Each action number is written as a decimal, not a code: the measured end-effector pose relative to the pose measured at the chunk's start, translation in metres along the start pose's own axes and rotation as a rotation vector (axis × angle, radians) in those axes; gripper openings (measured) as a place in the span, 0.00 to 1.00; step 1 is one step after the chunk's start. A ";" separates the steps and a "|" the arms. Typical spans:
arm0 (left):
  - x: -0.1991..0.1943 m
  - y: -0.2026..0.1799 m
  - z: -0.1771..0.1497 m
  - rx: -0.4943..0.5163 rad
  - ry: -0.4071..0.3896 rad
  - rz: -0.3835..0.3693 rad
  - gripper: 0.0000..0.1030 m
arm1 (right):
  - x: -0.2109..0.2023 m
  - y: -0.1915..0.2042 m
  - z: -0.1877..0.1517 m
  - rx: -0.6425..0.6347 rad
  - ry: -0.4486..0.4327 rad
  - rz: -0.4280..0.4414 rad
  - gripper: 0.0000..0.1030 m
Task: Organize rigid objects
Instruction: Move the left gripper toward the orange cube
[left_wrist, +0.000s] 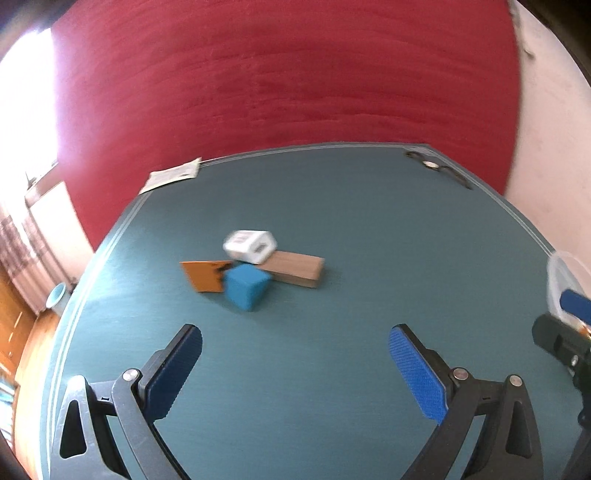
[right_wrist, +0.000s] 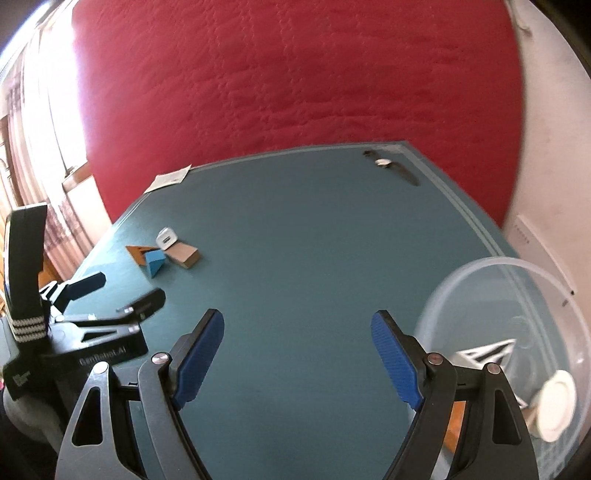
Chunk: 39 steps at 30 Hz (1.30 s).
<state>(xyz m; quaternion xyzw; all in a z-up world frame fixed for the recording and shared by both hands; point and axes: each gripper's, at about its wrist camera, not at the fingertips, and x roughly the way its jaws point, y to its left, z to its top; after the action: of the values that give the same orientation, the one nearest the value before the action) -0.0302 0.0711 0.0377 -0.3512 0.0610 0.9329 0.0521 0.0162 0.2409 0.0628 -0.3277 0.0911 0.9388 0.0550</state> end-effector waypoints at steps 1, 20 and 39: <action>0.001 0.005 0.000 -0.007 0.000 0.005 1.00 | 0.003 0.004 0.000 -0.004 0.004 0.008 0.80; 0.051 0.096 0.018 -0.167 0.096 0.083 0.91 | 0.064 0.052 0.008 -0.054 0.083 0.107 0.80; 0.090 0.092 0.032 -0.144 0.122 -0.008 0.42 | 0.093 0.069 0.007 -0.110 0.146 0.117 0.80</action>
<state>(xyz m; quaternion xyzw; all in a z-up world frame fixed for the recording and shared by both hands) -0.1309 -0.0105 0.0090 -0.4106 -0.0047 0.9114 0.0264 -0.0717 0.1787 0.0192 -0.3917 0.0620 0.9177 -0.0249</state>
